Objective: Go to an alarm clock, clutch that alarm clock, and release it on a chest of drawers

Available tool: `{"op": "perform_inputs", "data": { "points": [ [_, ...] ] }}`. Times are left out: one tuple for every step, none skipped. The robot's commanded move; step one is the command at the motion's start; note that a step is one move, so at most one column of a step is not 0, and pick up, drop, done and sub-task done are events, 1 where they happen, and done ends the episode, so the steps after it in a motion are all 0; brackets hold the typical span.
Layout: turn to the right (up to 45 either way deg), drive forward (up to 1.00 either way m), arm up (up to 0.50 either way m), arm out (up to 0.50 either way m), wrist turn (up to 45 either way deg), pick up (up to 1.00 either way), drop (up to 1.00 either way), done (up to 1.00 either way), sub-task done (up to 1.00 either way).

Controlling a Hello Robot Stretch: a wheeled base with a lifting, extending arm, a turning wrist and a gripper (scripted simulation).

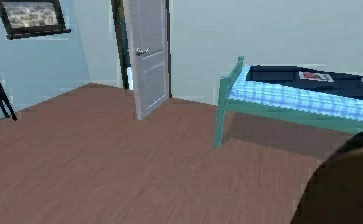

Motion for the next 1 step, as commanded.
{"op": "perform_inputs", "data": {
  "points": [
    [0.0,0.0,0.0,-0.32,0.0,0.0,0.0,0.0,0.0]
  ]
}}
